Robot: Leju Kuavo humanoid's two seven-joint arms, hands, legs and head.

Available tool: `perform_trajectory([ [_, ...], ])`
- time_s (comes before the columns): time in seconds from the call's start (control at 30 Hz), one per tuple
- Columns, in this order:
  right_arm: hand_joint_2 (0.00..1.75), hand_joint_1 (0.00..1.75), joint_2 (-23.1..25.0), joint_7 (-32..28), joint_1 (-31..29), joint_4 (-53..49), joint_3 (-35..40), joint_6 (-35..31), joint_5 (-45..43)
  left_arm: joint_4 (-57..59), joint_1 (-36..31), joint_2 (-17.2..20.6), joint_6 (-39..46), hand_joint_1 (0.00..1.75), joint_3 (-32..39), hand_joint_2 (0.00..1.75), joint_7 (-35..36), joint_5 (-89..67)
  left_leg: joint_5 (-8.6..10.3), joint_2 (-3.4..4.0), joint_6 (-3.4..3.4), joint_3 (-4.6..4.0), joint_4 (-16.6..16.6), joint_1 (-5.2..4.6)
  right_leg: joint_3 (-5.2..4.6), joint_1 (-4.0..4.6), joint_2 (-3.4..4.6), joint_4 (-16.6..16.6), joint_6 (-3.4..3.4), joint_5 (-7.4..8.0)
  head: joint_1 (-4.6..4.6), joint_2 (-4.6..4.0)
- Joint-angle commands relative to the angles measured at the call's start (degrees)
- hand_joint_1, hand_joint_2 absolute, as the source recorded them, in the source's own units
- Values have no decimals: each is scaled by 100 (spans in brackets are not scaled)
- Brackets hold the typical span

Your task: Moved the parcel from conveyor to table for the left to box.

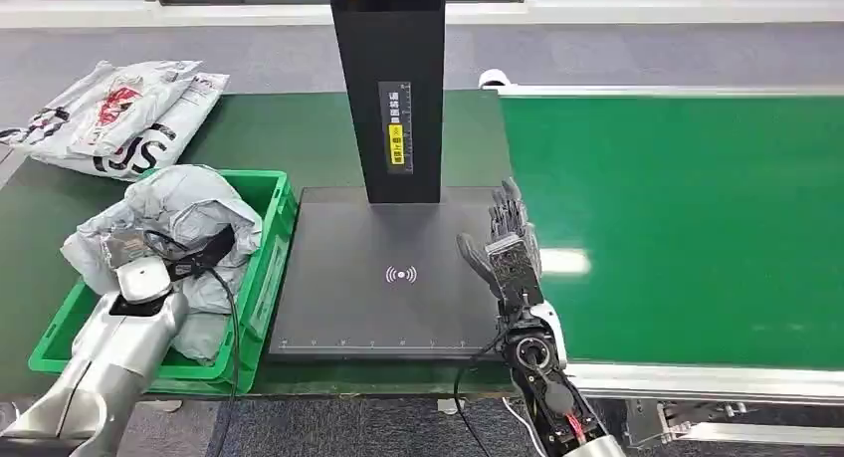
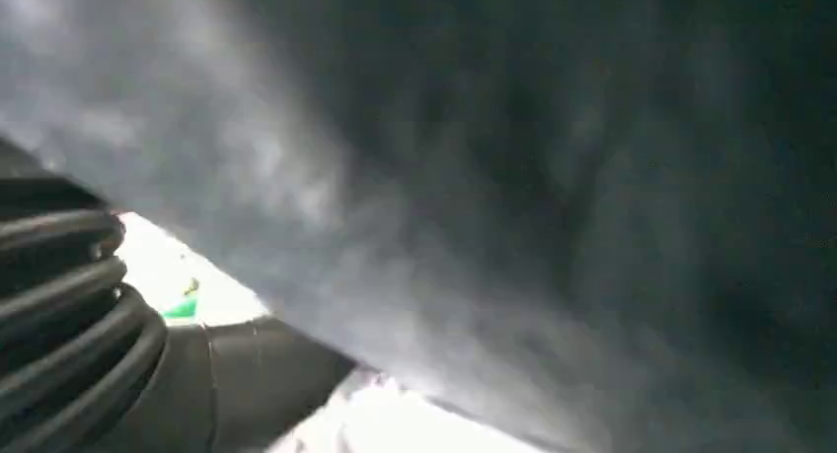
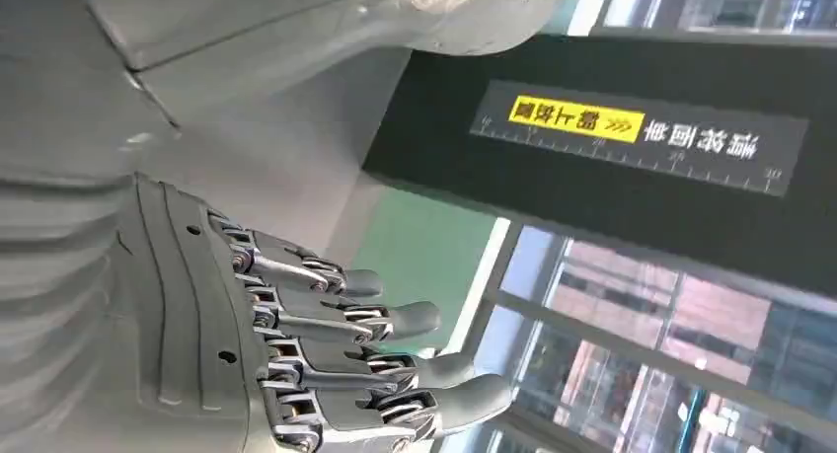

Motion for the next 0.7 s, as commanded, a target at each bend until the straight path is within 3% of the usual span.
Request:
perform_trajectory([
  [0.03, 175, 0, -167, -98, 237, -438, -293, -207, -50, -1762, -41, -1507, 2910, 0, 1532, 175, -4259, 4662, 22, -101, 15, -45, 12, 7, -3, 9, -109, -7, 11, -7, 0, 0],
  [0.1, 175, 0, -170, -49, 92, -307, -223, -235, -65, -2053, 219, -1446, 2907, 0, 1285, 175, -3963, 4722, 18, -60, 17, -46, 9, -2, -14, 1, -71, -4, 9, 1, 0, -2],
  [0.27, 175, 0, -182, -47, 23, -213, -159, -245, -82, -1867, 279, -1351, 3070, 0, 1273, 175, -4132, 4975, 9, -11, 13, -26, -6, -17, -6, 0, -23, -14, 8, 13, 0, 0],
  [0.7, 175, 0, -248, -31, -11, -186, -74, -271, -97, -2073, 508, -1534, 3090, 0, 1440, 175, -4494, 5020, 9, -19, 20, -30, -7, -13, -11, -2, -33, -14, 9, 11, 0, 0],
])
